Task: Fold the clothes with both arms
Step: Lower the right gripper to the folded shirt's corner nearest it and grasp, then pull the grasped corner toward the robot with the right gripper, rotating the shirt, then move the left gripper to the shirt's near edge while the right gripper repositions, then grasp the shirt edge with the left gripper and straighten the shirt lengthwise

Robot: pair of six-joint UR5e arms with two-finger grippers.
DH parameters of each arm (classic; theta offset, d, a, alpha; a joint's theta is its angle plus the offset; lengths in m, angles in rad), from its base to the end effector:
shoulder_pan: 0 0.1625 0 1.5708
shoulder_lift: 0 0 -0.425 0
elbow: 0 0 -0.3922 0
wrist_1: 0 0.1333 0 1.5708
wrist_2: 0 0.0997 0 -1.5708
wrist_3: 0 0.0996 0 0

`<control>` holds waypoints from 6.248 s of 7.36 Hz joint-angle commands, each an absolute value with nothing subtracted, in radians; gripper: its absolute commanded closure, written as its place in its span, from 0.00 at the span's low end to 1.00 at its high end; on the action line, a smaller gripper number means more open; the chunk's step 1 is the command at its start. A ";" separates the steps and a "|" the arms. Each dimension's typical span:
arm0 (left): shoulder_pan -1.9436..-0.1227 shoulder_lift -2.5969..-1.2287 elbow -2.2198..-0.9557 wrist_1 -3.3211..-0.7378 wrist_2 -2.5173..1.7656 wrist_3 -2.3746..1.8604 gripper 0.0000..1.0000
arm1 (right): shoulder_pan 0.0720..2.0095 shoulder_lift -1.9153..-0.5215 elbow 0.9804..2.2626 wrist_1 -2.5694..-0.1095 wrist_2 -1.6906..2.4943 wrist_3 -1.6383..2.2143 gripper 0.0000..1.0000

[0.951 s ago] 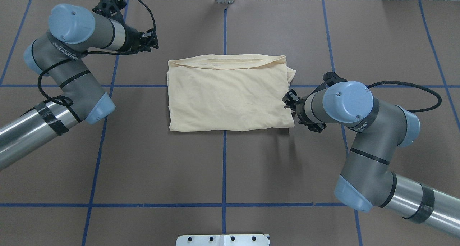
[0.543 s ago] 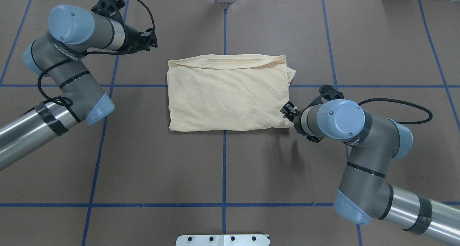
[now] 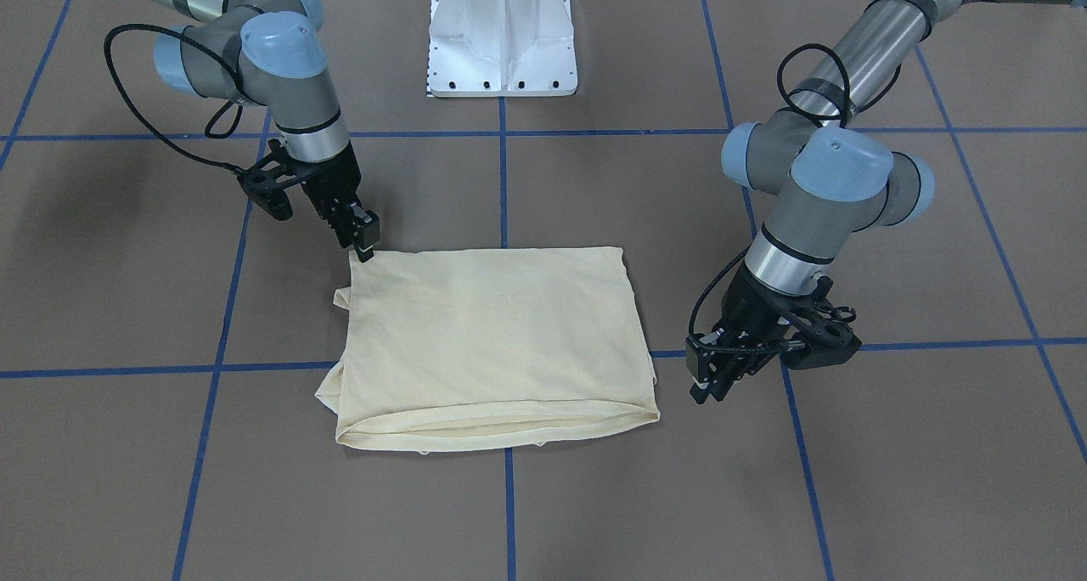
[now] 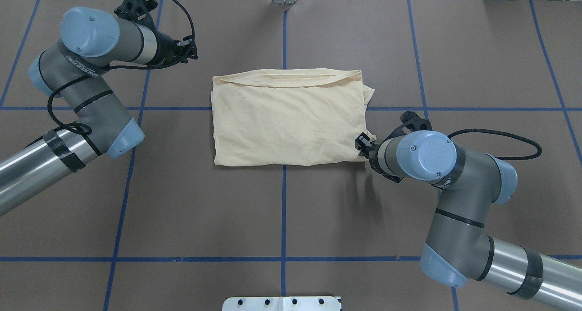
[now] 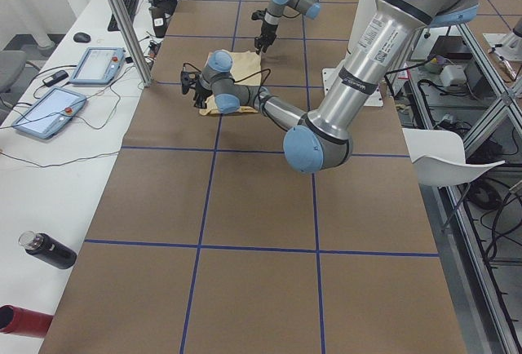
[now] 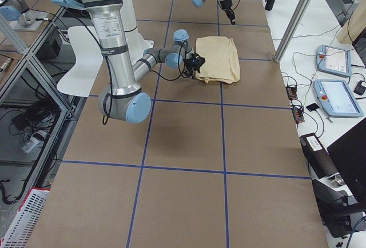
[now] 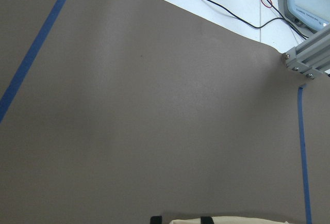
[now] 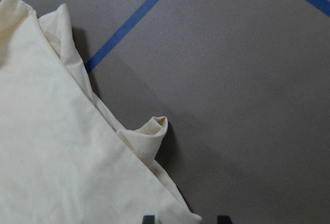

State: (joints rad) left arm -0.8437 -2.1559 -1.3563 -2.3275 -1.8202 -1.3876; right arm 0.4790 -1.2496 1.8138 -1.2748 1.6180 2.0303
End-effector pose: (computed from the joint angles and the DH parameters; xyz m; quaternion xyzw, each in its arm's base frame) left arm 0.4042 -0.6178 0.3261 0.1688 0.5134 -0.2091 0.8150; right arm -0.4786 -0.3934 0.3454 -0.0174 -0.4170 0.4021 0.8149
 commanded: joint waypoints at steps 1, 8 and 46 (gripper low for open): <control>-0.844 -2.155 -1.356 -2.327 -1.816 -1.387 0.63 | 0.479 -1.247 1.815 -1.275 1.618 2.031 1.00; -0.842 -2.140 -1.393 -2.326 -1.807 -1.378 0.64 | 0.357 -1.472 2.118 -1.288 1.622 2.132 1.00; -0.839 -2.177 -1.313 -2.405 -1.941 -1.247 0.54 | 0.212 -1.162 1.886 -1.318 1.489 2.558 0.00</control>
